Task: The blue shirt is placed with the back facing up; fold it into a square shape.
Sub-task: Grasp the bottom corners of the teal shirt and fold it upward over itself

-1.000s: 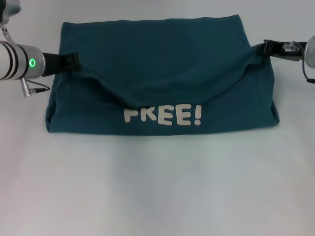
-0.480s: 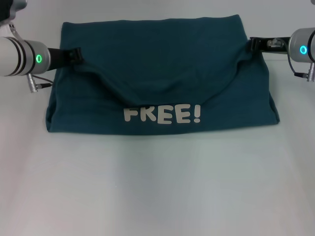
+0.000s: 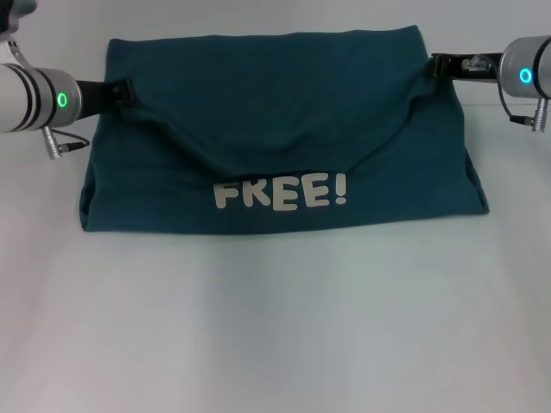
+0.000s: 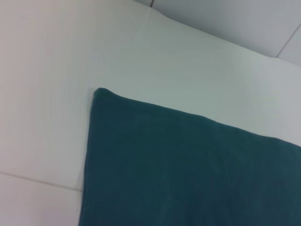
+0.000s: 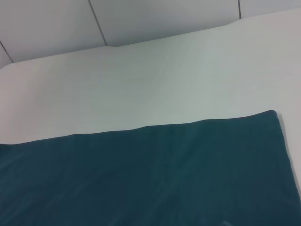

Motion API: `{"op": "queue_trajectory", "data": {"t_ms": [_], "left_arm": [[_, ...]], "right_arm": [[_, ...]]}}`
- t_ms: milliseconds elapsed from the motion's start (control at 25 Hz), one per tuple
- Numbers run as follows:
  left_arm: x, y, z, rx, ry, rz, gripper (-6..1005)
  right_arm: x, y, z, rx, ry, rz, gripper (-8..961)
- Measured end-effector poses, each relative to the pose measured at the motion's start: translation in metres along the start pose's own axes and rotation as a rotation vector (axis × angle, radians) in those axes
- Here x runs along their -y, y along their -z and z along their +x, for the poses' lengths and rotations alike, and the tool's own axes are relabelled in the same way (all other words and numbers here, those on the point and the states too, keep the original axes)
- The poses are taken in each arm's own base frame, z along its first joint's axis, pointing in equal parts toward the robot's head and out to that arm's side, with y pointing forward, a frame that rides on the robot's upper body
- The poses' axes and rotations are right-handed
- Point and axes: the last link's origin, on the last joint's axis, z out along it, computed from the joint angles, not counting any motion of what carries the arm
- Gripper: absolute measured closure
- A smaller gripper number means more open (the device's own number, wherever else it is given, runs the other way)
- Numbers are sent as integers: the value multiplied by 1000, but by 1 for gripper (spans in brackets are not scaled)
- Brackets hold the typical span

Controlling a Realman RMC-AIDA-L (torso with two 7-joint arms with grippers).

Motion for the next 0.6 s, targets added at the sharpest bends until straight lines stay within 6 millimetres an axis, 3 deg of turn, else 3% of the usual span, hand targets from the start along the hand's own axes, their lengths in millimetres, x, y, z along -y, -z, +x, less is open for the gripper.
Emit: {"op": "queue_trajectory", "data": {"t_ms": [600], "left_arm": [[-7,-5,-14,25,-66,-4,906]], "right_arm": [[6,-1,10,-38,65,32,805]]}}
